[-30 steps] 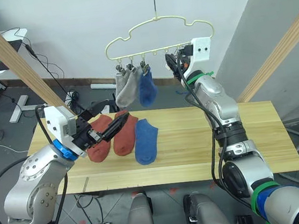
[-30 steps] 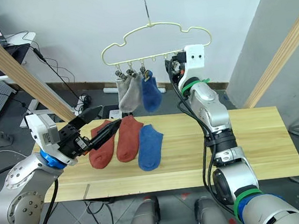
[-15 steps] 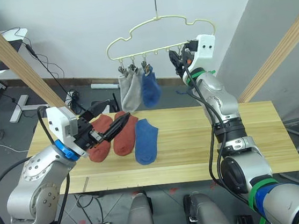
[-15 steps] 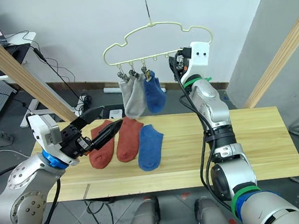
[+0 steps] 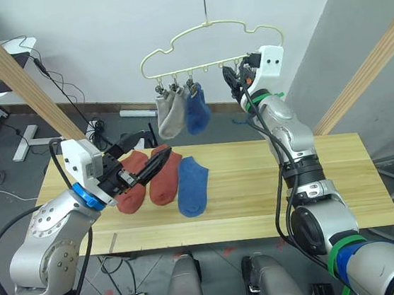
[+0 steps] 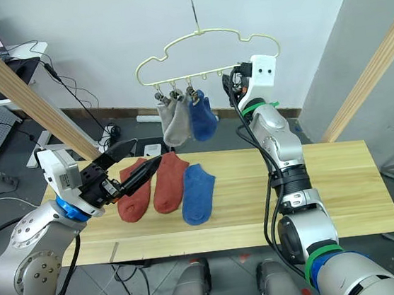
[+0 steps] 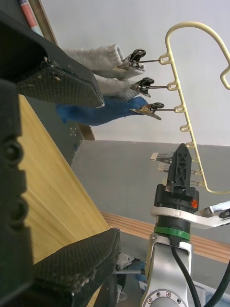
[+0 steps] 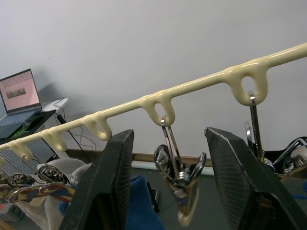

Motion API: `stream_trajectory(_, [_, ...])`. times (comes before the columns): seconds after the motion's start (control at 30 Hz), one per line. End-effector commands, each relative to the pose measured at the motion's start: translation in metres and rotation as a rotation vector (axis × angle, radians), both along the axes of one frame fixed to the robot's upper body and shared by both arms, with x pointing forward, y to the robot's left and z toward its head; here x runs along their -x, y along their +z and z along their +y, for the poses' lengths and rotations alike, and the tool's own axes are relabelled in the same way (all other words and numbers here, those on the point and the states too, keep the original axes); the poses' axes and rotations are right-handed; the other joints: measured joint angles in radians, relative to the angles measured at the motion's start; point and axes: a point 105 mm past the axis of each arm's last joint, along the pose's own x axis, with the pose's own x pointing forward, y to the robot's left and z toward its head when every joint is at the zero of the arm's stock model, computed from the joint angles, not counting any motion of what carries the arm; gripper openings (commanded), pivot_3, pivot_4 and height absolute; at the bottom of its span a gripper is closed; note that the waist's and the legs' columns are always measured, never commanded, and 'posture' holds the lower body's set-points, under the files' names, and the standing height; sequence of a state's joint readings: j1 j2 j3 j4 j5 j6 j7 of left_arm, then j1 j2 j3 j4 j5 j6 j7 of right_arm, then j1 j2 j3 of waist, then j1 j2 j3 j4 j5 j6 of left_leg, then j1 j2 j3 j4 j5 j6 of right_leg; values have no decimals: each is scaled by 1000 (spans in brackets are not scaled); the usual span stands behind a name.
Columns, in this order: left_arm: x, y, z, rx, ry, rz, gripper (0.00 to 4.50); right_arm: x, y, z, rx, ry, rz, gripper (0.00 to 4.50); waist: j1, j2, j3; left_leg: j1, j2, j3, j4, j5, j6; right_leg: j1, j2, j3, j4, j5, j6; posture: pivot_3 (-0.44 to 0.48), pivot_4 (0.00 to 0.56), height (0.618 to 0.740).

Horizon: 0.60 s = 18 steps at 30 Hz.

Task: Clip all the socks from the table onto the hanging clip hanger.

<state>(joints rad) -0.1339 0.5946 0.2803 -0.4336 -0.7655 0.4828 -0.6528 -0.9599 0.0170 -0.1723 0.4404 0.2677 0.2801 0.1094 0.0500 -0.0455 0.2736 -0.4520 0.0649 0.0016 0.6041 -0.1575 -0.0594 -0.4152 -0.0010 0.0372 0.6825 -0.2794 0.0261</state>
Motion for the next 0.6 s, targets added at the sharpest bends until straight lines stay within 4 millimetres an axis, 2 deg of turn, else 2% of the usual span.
stream_trajectory(0.03, [5, 10, -5, -11, -17, -39, 4500, 4, 15, 9, -18, 44, -47, 2457, 0, 0, 0, 0, 0, 0, 0, 0, 0, 0, 0, 0, 0, 0, 0, 178, 245, 740])
stream_trajectory(0.27, [5, 10, -6, -9, -19, -35, 4500, 8, 13, 17, -8, 90, -40, 2457, 0, 0, 0, 0, 0, 0, 0, 0, 0, 0, 0, 0, 0, 0, 0, 179, 245, 740])
stream_trajectory(0.6, [5, 11, -7, -6, -18, -36, 4500, 9, 15, 19, -1, 99, -50, 2457, 0, 0, 0, 0, 0, 0, 0, 0, 0, 0, 0, 0, 0, 0, 0, 182, 240, 740])
